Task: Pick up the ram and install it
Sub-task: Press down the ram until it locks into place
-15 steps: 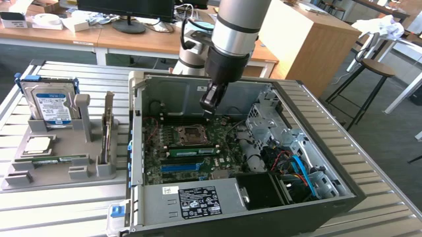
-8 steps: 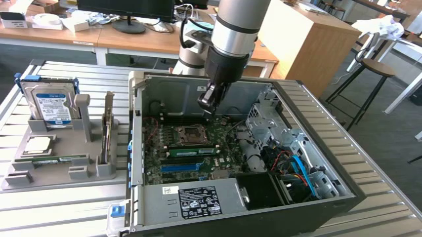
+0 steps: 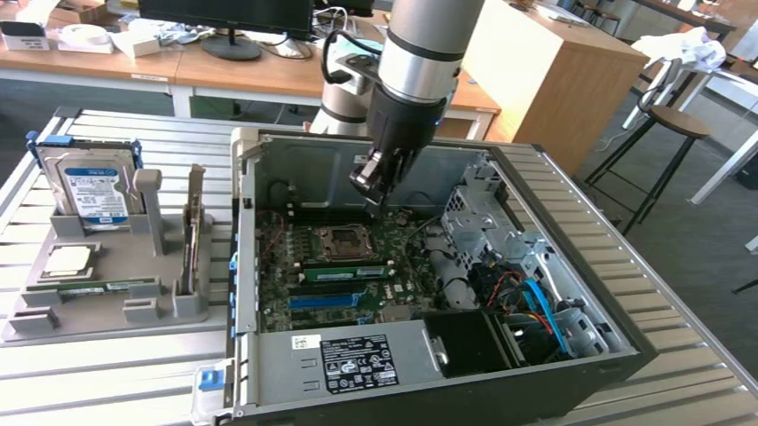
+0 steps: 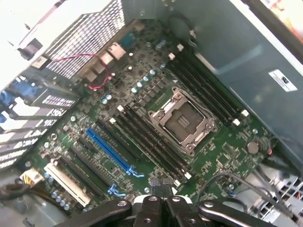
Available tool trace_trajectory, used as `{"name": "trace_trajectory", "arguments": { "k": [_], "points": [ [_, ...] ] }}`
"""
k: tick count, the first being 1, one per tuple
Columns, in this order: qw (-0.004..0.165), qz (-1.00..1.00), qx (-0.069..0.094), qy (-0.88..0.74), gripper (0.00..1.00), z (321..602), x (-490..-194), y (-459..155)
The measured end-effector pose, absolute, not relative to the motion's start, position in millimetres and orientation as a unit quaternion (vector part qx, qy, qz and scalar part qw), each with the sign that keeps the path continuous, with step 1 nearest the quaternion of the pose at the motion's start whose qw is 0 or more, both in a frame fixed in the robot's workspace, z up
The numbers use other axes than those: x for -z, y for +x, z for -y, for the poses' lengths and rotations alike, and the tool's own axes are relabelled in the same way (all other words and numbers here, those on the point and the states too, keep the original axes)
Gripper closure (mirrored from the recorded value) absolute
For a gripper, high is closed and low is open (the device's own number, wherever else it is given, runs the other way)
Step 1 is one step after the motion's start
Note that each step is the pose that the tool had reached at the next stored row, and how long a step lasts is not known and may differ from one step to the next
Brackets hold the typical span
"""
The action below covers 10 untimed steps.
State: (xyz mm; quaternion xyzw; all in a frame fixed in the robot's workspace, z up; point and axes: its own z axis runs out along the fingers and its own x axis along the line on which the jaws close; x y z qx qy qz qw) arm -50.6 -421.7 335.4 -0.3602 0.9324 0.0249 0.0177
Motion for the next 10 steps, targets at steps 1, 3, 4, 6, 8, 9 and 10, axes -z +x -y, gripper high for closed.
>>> {"name": "trace_trajectory", "arguments": {
  "k": [1,3,4,6,8,9,10],
  "points": [
    [0.018,-0.935,-0.025,-0.354,0.90,421.7,-335.2,-50.8],
    [0.018,-0.939,-0.025,-0.341,0.90,421.7,-334.8,-51.1],
    [0.018,-0.942,-0.024,-0.335,0.90,421.7,-334.6,-51.3],
    [0.019,-0.946,-0.024,-0.322,0.90,421.7,-334.2,-51.6],
    [0.019,-0.951,-0.024,-0.309,0.90,421.7,-333.8,-51.9],
    [0.019,-0.953,-0.024,-0.302,0.90,421.7,-333.6,-52.0],
    [0.019,-0.955,-0.024,-0.296,0.90,421.7,-333.4,-52.2]
  ]
}}
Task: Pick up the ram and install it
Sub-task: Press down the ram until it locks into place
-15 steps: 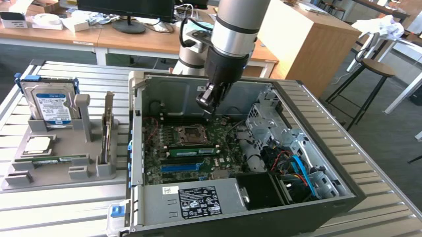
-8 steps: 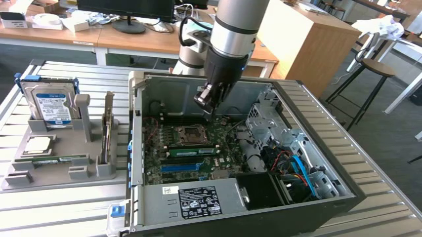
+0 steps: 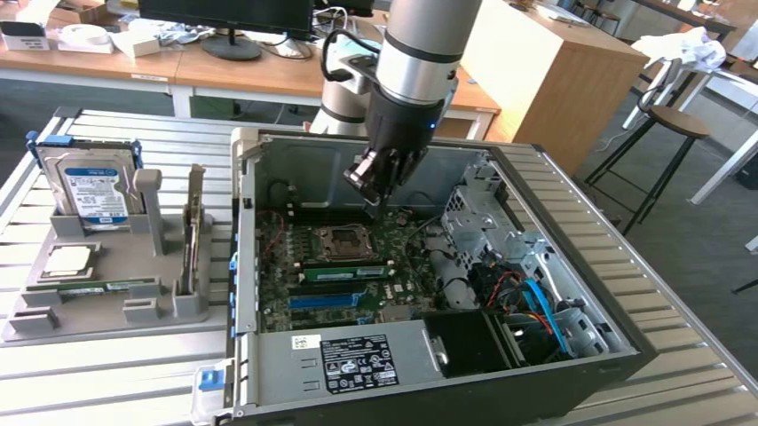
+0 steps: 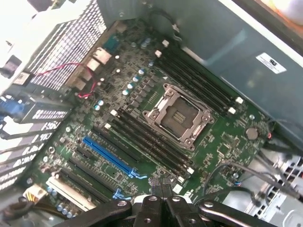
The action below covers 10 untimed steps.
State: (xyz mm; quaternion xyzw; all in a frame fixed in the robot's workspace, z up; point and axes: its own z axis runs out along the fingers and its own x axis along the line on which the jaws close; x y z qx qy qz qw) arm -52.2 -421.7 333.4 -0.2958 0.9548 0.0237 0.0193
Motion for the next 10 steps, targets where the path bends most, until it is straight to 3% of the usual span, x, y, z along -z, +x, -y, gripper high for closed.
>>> {"name": "trace_trajectory", "arguments": {
  "k": [10],
  "points": [
    [0.020,-0.962,-0.023,-0.270,0.90,421.7,-332.5,-53.0]
  ]
}}
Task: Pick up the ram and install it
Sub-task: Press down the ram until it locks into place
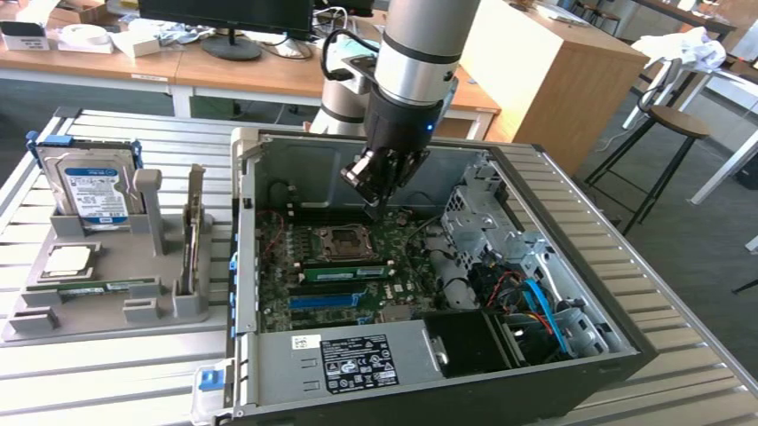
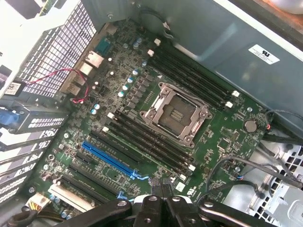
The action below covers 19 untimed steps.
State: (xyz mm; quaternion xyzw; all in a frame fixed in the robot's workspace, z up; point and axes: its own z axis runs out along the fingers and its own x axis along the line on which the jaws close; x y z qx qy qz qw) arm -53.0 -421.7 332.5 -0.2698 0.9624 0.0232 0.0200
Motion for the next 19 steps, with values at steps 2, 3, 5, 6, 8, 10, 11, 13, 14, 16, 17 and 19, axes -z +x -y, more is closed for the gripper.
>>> {"name": "trace_trajectory", "arguments": {
  "k": [2,3,5,6,8,10,11,13,14,16,17,19],
  "points": [
    [0.020,-0.962,-0.023,-0.270,0.90,421.7,-332.5,-53.0],
    [0.020,-0.962,-0.023,-0.270,0.90,421.7,-332.5,-53.0],
    [0.020,-0.962,-0.023,-0.270,0.90,421.7,-332.5,-53.0],
    [0.020,-0.963,-0.023,-0.269,0.90,421.7,-332.5,-53.1],
    [0.020,-0.964,-0.023,-0.266,0.90,421.7,-332.5,-53.1],
    [0.019,-0.965,-0.023,-0.259,0.90,421.7,-332.5,-53.1],
    [0.018,-0.967,-0.024,-0.254,0.90,421.7,-332.5,-53.1],
    [0.017,-0.970,-0.024,-0.243,0.90,421.7,-332.5,-53.1],
    [0.016,-0.971,-0.024,-0.238,0.90,421.7,-332.5,-53.1],
    [0.015,-0.974,-0.024,-0.227,0.90,421.7,-332.4,-53.0],
    [0.014,-0.975,-0.024,-0.221,0.90,421.7,-332.5,-53.0],
    [0.012,-0.977,-0.024,-0.209,0.90,421.7,-332.5,-53.1]
  ]
}}
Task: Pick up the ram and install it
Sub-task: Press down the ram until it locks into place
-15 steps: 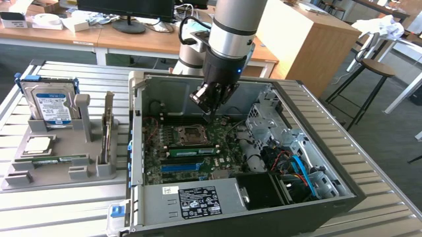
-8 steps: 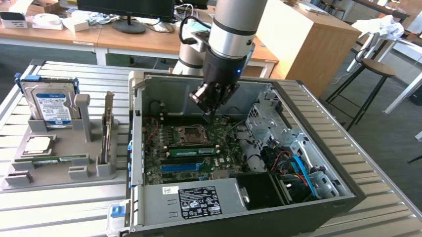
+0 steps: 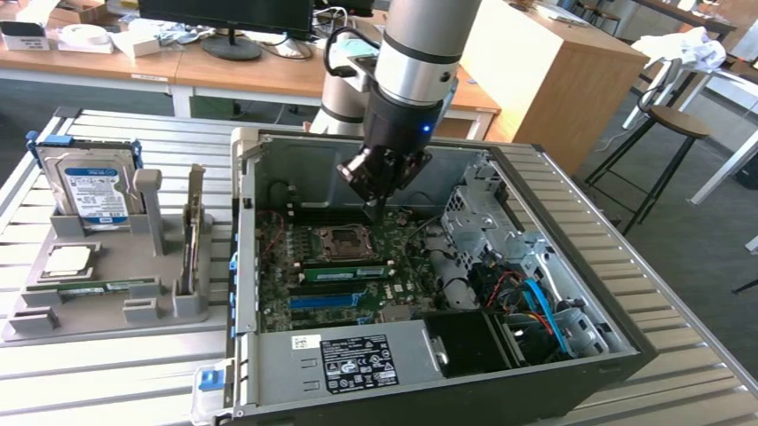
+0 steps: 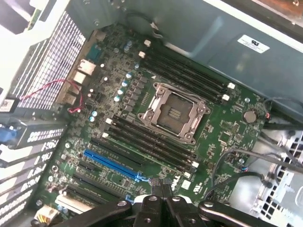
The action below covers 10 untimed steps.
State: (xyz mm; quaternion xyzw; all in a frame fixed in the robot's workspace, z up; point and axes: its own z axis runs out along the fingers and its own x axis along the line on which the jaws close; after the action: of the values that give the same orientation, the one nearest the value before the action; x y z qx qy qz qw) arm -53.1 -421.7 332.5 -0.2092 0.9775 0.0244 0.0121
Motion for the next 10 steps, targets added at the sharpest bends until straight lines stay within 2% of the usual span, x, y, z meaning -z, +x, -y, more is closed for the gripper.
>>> {"name": "trace_trajectory", "arguments": {
  "k": [10],
  "points": [
    [0.010,-0.990,-0.024,-0.139,0.90,421.7,-332.2,-52.9]
  ]
}}
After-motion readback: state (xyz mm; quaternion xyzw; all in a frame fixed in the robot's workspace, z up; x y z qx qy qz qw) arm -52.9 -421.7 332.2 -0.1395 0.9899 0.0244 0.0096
